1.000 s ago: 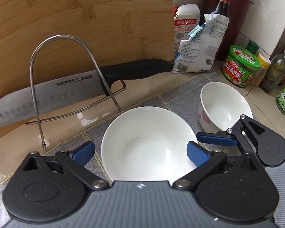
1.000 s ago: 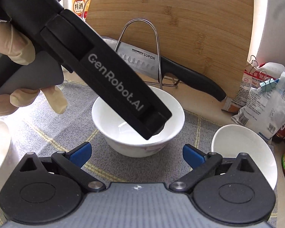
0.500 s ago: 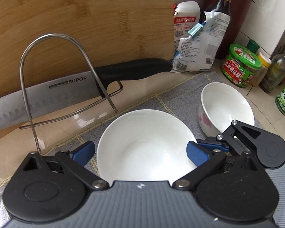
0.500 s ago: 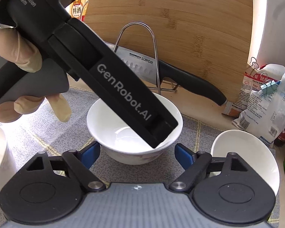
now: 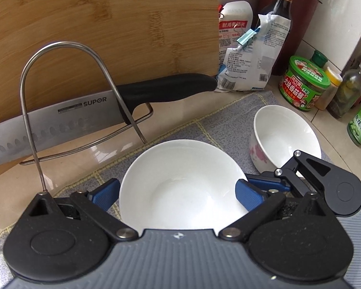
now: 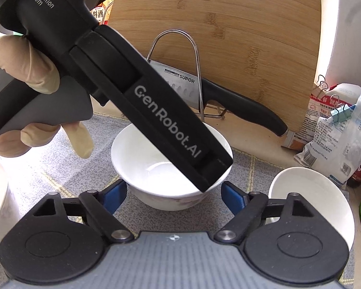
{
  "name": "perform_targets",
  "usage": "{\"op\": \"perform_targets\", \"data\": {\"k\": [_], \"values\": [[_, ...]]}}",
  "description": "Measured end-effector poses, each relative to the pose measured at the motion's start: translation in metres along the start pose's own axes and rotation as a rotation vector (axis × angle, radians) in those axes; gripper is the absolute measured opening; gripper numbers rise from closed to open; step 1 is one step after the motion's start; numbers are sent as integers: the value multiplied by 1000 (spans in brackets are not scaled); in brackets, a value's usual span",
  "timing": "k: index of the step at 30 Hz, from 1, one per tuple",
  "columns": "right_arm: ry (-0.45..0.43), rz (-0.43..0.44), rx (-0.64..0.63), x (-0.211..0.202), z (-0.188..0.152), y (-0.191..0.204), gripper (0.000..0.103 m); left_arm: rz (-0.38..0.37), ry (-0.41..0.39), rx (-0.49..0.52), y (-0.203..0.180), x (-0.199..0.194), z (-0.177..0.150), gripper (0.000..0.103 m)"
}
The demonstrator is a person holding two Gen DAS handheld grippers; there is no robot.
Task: Organize plates and bowls
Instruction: 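Lift the white bowl with the left tool and carry it toward the pink-print bowl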
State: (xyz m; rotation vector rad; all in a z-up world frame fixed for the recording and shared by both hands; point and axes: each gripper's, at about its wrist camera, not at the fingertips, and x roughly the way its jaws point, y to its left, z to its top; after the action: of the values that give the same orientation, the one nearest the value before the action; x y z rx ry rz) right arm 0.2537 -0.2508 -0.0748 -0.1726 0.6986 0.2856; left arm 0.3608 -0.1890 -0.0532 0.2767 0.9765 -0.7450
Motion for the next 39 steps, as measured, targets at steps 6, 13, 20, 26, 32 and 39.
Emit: {"op": "perform_targets", "data": {"k": [6,13,20,26,32,39], "values": [[-8,8,-7,0,1,0,86,-20,-4,-8,2,-1,1,96],[-3,7,-16,0,2,0,86,-27,-4,-10,2,-2,0,96],[-2,7,-26,-2,2,1,86,-29,-3,0,1,-5,-3,95],[5,8,-21,-2,2,0,86,-34,-12,-31,9,-8,-3,80],[4,9,-25,-2,2,1,86,-31,-11,-29,9,-9,-2,79],[5,7,-30,-5,2,3,86,-34,-20,-20,7,-17,-2,79]]}}
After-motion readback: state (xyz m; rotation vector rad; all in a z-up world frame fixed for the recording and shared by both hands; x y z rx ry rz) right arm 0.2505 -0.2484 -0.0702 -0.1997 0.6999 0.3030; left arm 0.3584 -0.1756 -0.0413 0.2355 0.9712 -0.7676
